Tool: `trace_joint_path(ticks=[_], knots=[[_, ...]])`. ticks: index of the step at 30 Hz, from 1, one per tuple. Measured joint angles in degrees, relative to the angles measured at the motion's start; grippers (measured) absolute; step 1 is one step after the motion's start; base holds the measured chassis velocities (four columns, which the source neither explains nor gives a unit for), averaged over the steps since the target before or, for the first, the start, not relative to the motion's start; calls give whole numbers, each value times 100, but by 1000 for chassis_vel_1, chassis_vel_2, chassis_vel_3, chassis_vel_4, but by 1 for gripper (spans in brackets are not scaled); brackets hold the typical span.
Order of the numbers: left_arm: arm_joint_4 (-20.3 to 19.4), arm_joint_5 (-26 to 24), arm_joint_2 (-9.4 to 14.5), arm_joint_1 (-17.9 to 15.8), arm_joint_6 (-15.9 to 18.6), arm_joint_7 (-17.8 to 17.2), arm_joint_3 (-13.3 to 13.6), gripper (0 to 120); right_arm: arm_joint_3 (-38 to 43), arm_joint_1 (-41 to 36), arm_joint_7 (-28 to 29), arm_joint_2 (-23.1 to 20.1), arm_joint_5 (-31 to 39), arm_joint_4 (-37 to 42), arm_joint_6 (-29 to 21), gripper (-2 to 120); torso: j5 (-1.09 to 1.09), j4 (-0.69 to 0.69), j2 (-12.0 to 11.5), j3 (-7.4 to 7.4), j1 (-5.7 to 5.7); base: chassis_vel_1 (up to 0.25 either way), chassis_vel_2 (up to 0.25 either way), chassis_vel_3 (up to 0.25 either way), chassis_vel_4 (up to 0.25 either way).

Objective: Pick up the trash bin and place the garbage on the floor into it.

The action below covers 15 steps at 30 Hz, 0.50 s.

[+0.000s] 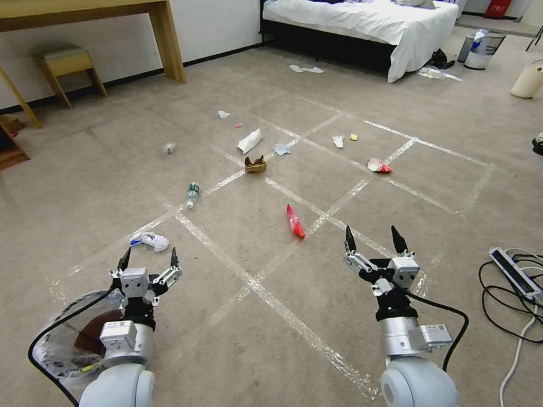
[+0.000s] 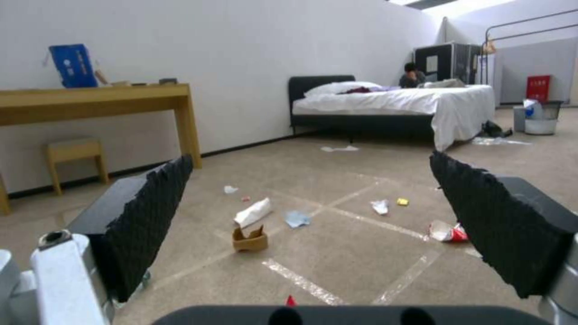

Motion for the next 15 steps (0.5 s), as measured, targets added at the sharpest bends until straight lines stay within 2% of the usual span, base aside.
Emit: trace_joint_path(ticks=[2, 3, 4, 5, 6, 7, 8, 9, 10, 11, 14, 15], knots=[[9, -508, 265, 26, 301, -113, -225, 100, 2, 48, 16, -17, 23, -56, 0, 100, 0, 0, 0, 0, 0, 0, 0, 0, 0], [9, -508, 265, 26, 301, -113, -225, 100, 2, 48, 16, -17, 23, -56, 0, 100, 0, 0, 0, 0, 0, 0, 0, 0, 0], [39, -875, 428, 41, 474, -188, -352, 100, 3, 72, 20, -25, 33, -78, 0, 100, 0, 0, 0, 0, 0, 0, 0, 0, 0], [39, -875, 428, 41, 474, -188, -352, 100, 3, 72, 20, -25, 33, -78, 0, 100, 0, 0, 0, 0, 0, 0, 0, 0, 0], [101, -1419, 662, 65, 735, -341, -515, 100, 4, 101, 30, -32, 43, -114, 0, 100, -1, 0, 0, 0, 0, 0, 0, 0, 0], [101, -1419, 662, 65, 735, -341, -515, 100, 4, 101, 30, -32, 43, -114, 0, 100, -1, 0, 0, 0, 0, 0, 0, 0, 0], [189, -1943, 913, 87, 992, -483, -677, 100, 5, 120, 40, -33, 49, -148, 0, 100, -1, 0, 0, 0, 0, 0, 0, 0, 0], [251, -2263, 1067, 97, 1170, -557, -782, 100, 7, 124, 45, -32, 52, -167, 0, 100, -1, 0, 0, 0, 0, 0, 0, 0, 0], [417, -2813, 1371, 114, 1479, -694, -977, 100, 10, 129, 57, -26, 54, -197, 1, 100, -3, 1, 0, 0, 0, 0, 0, 0, 0], [417, -2813, 1371, 114, 1479, -694, -977, 100, 10, 129, 57, -26, 54, -197, 1, 100, -3, 1, 0, 0, 0, 0, 0, 0, 0], [851, -3509, 1989, 159, 1808, -801, -1362, 100, 15, 127, 68, -20, 55, -235, 14, 100, -1, 0, 0, 0, 0, 0, 0, 0, 0], [851, -3509, 1989, 159, 1808, -801, -1362, 100, 15, 127, 68, -20, 55, -235, 14, 100, -1, 0, 0, 0, 0, 0, 0, 0, 0]])
